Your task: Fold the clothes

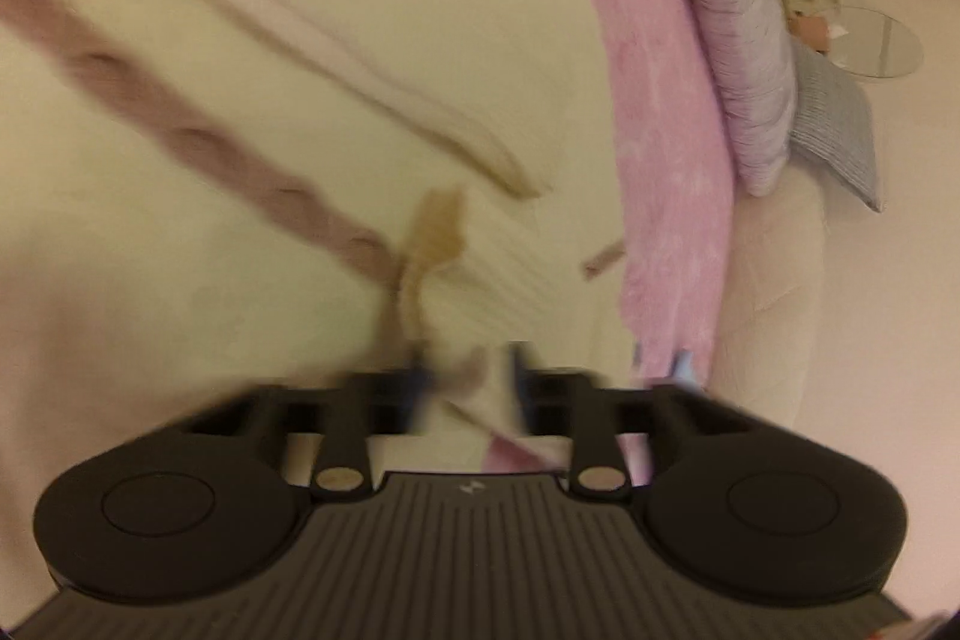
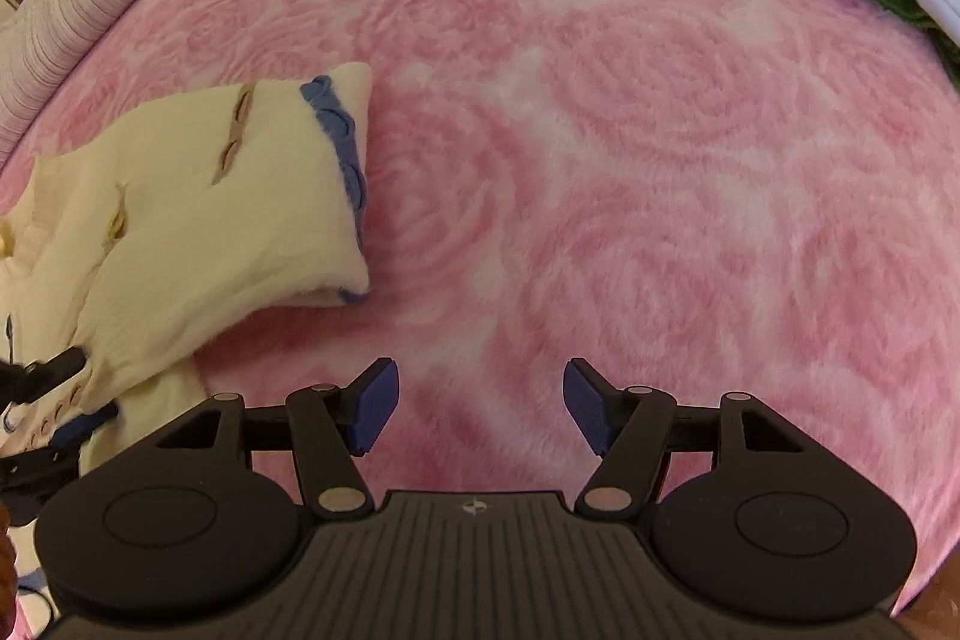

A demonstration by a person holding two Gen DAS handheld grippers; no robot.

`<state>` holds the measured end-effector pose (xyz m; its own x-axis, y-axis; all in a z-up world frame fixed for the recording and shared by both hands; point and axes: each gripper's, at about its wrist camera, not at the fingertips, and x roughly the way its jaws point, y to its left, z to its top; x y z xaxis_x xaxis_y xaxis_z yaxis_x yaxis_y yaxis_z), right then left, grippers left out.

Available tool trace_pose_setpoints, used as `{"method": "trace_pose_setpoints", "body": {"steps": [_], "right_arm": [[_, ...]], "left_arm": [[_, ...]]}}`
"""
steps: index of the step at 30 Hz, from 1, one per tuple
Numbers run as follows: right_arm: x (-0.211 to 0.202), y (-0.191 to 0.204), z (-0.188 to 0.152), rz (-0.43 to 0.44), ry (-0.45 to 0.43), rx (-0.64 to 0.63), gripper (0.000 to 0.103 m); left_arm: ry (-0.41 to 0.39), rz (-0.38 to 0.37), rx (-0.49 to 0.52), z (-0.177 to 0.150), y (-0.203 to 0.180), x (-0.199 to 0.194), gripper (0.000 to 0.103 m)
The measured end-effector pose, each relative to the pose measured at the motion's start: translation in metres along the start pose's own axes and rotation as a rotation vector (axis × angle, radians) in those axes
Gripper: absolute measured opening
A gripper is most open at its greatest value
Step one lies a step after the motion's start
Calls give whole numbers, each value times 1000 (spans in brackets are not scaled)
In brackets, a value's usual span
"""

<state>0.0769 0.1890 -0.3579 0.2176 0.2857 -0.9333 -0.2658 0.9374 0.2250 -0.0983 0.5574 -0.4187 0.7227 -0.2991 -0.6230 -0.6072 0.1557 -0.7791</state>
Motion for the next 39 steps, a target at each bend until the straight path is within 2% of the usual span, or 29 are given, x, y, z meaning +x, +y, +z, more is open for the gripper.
{"method": "trace_pose_setpoints", "body": {"steps": [3, 6, 9, 12, 14, 16, 18, 20, 25, 28, 30, 34, 36, 38, 39], "right_arm": [[2, 4, 6, 19, 3, -22, 64], [3, 14, 13, 43, 2, -51, 64], [5, 30, 18, 77, 3, -78, 64], [7, 50, 21, 120, 7, -100, 64], [10, 62, 20, 142, 12, -119, 65], [15, 74, 17, 156, 23, -142, 65], [20, 85, 13, 154, 36, -169, 65], [23, 93, 9, 141, 45, -189, 65], [22, 105, 3, 106, 49, -202, 66], [22, 111, -2, 81, 56, -200, 67], [21, 115, -9, 66, 66, -205, 69], [9, 117, -28, 38, 60, -219, 74], [3, 113, -40, 18, 63, -200, 74], [-4, 107, -56, 9, 73, -172, 74], [-8, 103, -65, 6, 78, -157, 74]], "left_arm": [[-79, -7, 185, 7, -36, -24, 4], [-206, -11, 369, 27, -71, -83, 4], [-367, 72, 541, 50, -86, -156, 4], [-474, 231, 649, 67, -71, -209, 5], [-475, 346, 646, 80, -45, -222, 5], [-446, 423, 589, 94, -7, -221, 5], [-413, 473, 545, 99, 22, -209, 5], [-401, 503, 553, 102, 41, -209, 5], [-456, 463, 664, 108, 34, -223, 5], [-385, 555, 697, 120, 47, -212, 8], [-309, 605, 660, 126, 64, -202, 18], [-321, 547, 550, 125, 85, -224, 21], [-326, 565, 520, 120, 91, -240, 27], [-300, 567, 483, 112, 102, -258, 28], [-278, 539, 464, 105, 109, -269, 27]]}}
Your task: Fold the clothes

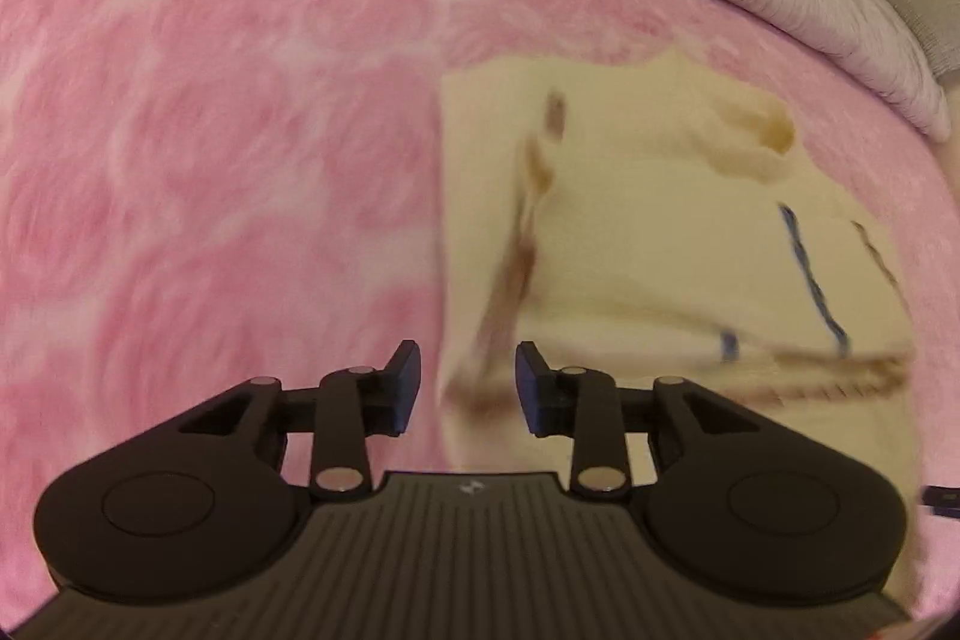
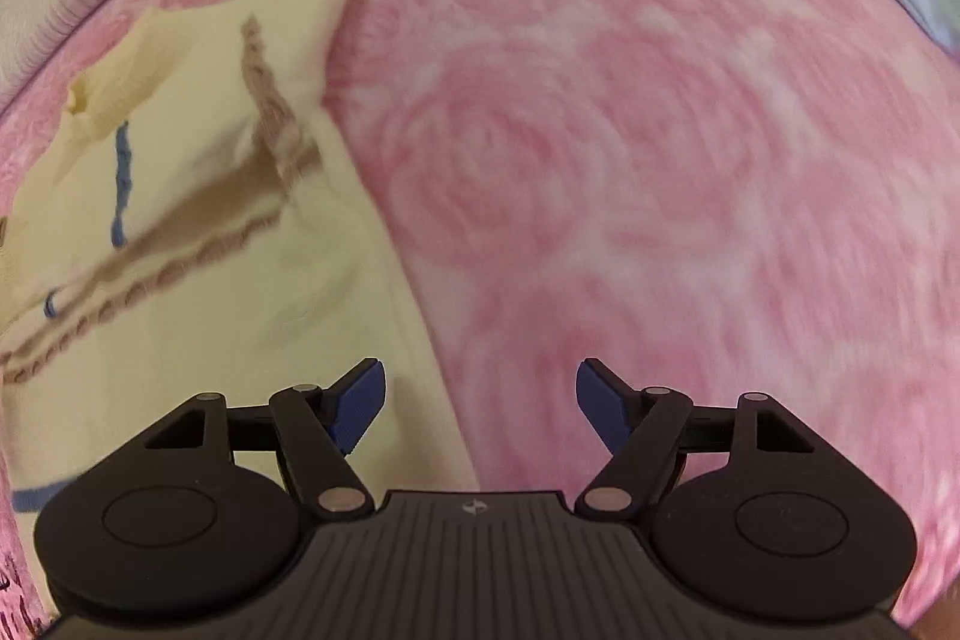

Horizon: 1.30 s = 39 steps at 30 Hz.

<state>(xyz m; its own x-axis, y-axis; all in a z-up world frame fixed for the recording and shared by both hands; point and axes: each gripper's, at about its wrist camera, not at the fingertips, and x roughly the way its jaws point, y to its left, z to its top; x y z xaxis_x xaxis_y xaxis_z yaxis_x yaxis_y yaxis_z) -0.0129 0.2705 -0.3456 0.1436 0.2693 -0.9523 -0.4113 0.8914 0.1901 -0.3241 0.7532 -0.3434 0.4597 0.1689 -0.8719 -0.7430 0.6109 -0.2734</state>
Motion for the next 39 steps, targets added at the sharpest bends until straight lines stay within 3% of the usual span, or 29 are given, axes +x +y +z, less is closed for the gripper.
{"method": "trace_pose_setpoints", "body": {"steps": [6, 12, 16, 22, 25, 32, 35, 39], "right_arm": [[-13, -13, -56, -5, 35, 38, 74], [-15, -19, -93, 31, 44, 16, 77], [-18, -30, -105, 135, -3, -35, 82], [-24, -61, -129, 330, -116, -85, 81], [-23, -72, -142, 388, -176, -122, 80], [-26, -87, -182, 473, -290, -159, 64], [-29, -91, -202, 516, -297, -158, 57], [-32, -95, -215, 523, -298, -60, 55]], "left_arm": [[147, -130, -77, -86, 30, -49, 27], [206, -176, -212, -177, 44, -75, 27], [151, -239, -244, -213, 46, -75, 30], [22, -303, -179, -237, 48, -75, 30], [-42, -315, -135, -250, 47, -79, 30], [-177, -366, -62, -284, 50, -88, 30], [-223, -415, -68, -305, 54, -93, 30], [-204, -486, -206, -321, 61, -94, 30]]}}
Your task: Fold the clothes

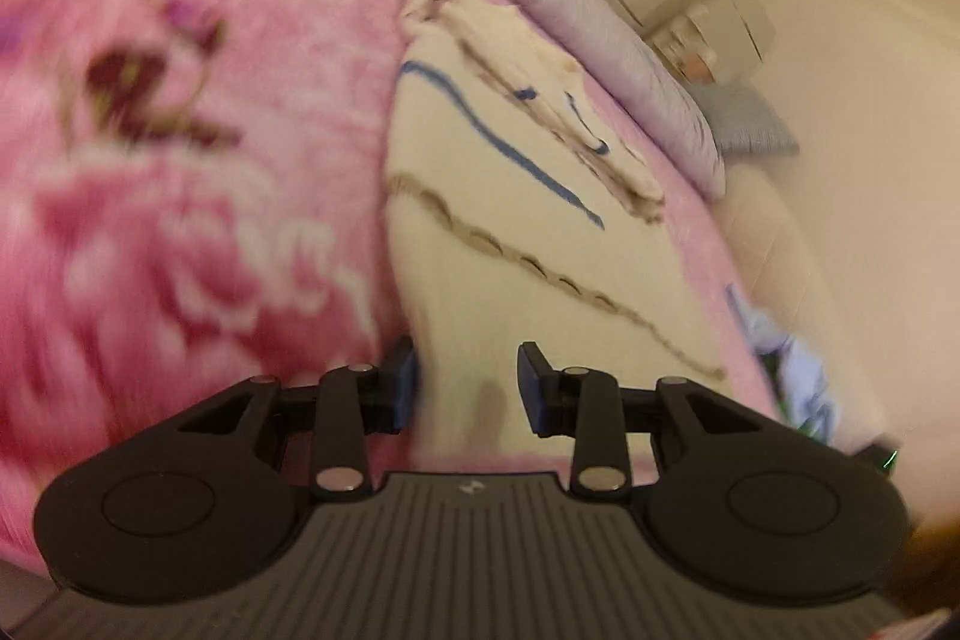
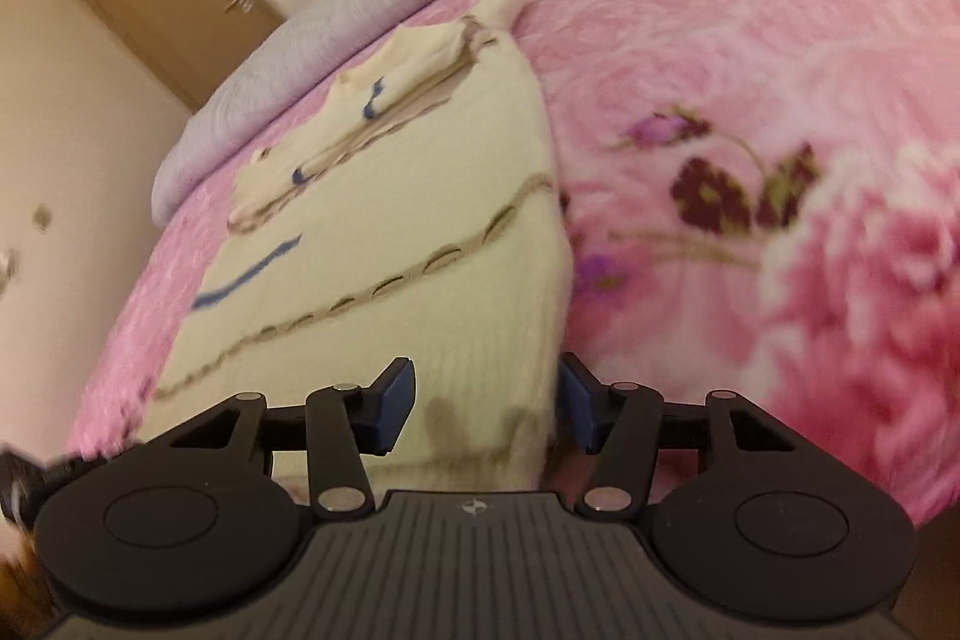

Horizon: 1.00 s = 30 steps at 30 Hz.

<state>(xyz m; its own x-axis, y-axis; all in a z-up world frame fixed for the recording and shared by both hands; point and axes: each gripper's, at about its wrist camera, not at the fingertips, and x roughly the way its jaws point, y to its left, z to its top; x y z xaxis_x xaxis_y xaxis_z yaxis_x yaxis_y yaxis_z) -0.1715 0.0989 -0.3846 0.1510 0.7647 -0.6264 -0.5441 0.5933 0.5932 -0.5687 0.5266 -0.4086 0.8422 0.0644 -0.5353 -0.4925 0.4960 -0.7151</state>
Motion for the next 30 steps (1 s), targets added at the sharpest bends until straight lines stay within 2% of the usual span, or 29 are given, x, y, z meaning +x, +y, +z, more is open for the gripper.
{"method": "trace_pose_setpoints", "body": {"steps": [1, 3, 4, 5, 8, 11, 14, 17, 21, 22, 24, 25, 27, 28, 29, 30], "right_arm": [[1, 0, 1, -6, -2, 25, 52], [7, 2, 5, -18, 0, 33, 40], [10, 2, 6, -32, 5, 34, 20], [13, 3, 7, -48, 9, 33, 12], [11, 3, 9, -76, -3, 38, 9], [-9, 3, 9, -81, -39, 25, 7], [-29, 4, 5, -91, -67, 25, 7], [-31, -5, -5, -131, -61, 47, 7], [-25, -8, -22, -206, -48, 36, 7], [-27, -3, -25, -245, -50, 14, 11], [-35, 13, -32, -347, -60, -38, 28], [-39, 22, -36, -398, -66, -64, 40], [-47, 39, -44, -480, -77, -118, 43], [-49, 48, -49, -481, -83, -132, 51], [-52, 56, -53, -457, -90, -137, 62], [-56, 65, -57, -425, -97, -141, 68]], "left_arm": [[1, -14, -14, 0, 0, 0, 28], [5, -14, -23, 1, 1, 6, 22], [7, -10, -24, 1, 1, 10, 9], [11, 2, -18, 1, 1, 13, 7], [-27, 43, 36, -2, -14, 5, 6], [-83, 55, 94, -12, -31, -15, 6], [-94, 47, 119, -27, -44, -26, 6], [-73, 109, 172, -51, -49, -25, 6], [-72, 171, 113, -69, -40, -24, 10], [-74, 204, 117, -68, -46, -28, 11], [-79, 286, 148, -70, -60, -37, 12], [-82, 334, 173, -72, -68, -42, 14], [-77, 424, 226, -76, -87, -48, 14], [-71, 467, 254, -78, -97, -49, 15], [-66, 507, 282, -80, -108, -51, 19], [-68, 525, 313, -84, -121, -52, 23]]}}
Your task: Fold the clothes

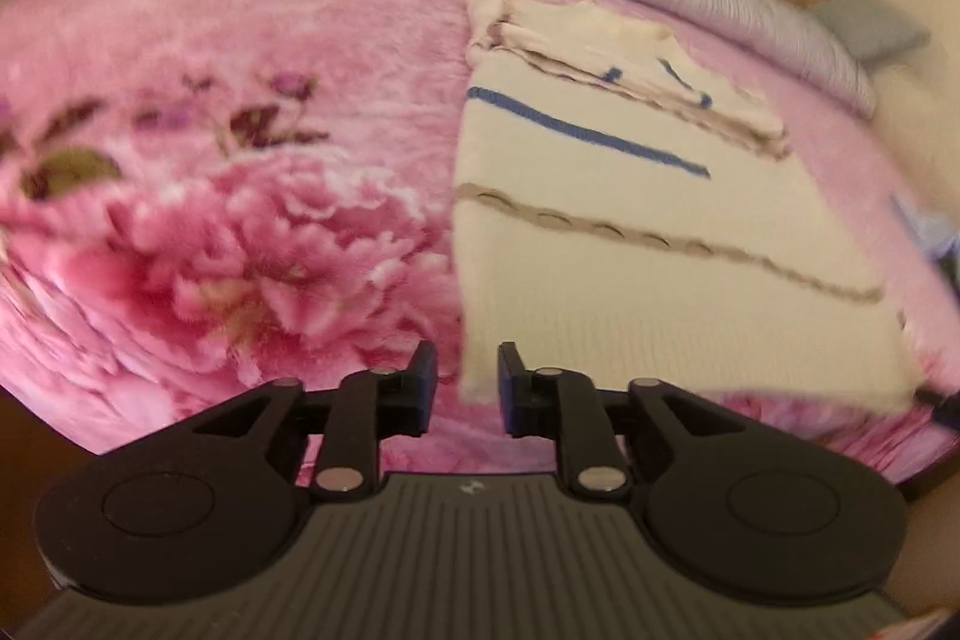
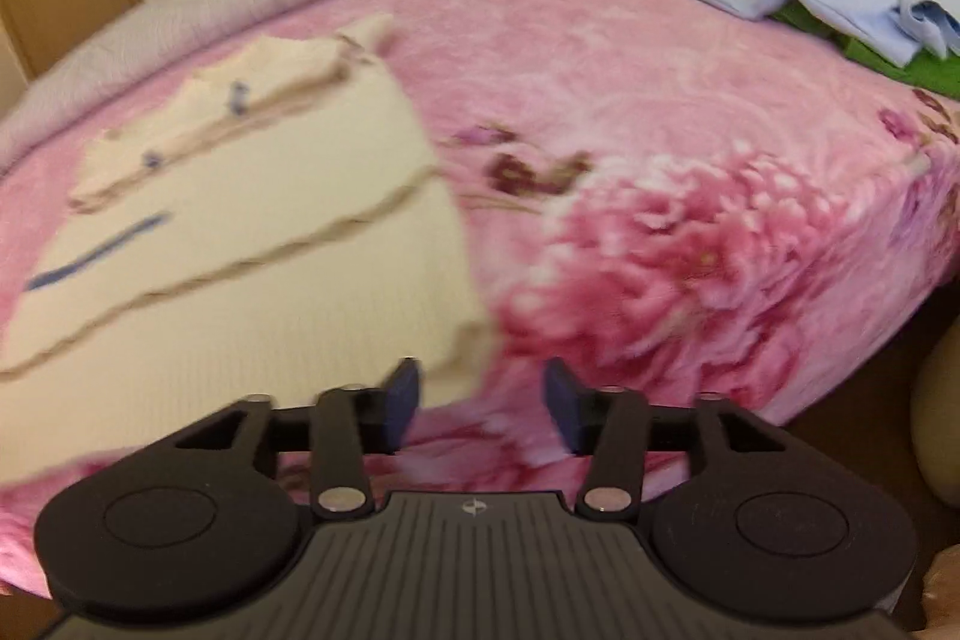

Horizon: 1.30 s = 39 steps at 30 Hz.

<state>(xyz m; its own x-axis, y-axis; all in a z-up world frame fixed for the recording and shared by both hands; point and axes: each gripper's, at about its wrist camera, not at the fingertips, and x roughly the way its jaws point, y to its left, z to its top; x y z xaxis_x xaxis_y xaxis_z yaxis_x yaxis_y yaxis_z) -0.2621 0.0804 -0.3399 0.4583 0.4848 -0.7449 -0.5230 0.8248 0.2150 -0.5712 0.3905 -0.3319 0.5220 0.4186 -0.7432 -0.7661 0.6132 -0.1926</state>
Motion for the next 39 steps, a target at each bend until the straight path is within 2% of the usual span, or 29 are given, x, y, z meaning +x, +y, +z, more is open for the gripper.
{"method": "trace_pose_setpoints", "body": {"steps": [1, 2, 5, 7, 14, 19, 30, 39], "right_arm": [[-6, 8, 0, 22, -7, -8, 75], [-12, 18, 1, 32, -13, -29, 77], [-34, 48, -1, 42, -42, -102, 86], [-46, 60, -3, 63, -68, -131, 88], [-69, 66, -11, 69, -106, -139, 88], [-76, 60, -17, 18, -110, -134, 88], [-88, 61, -23, 25, -126, -147, 88], [-85, 76, -10, 5, -137, -178, 88]], "left_arm": [[-18, 2, 25, -2, -8, -9, 30], [-34, 0, 48, -3, -19, -15, 36], [-77, 1, 114, -5, -45, -32, 37], [-97, 9, 138, -7, -57, -40, 40], [-141, 59, 190, -17, -75, -63, 49], [-159, 102, 222, -23, -78, -71, 50], [-178, 95, 239, -29, -81, -82, 54], [-146, 96, 214, -19, -68, -72, 56]]}}
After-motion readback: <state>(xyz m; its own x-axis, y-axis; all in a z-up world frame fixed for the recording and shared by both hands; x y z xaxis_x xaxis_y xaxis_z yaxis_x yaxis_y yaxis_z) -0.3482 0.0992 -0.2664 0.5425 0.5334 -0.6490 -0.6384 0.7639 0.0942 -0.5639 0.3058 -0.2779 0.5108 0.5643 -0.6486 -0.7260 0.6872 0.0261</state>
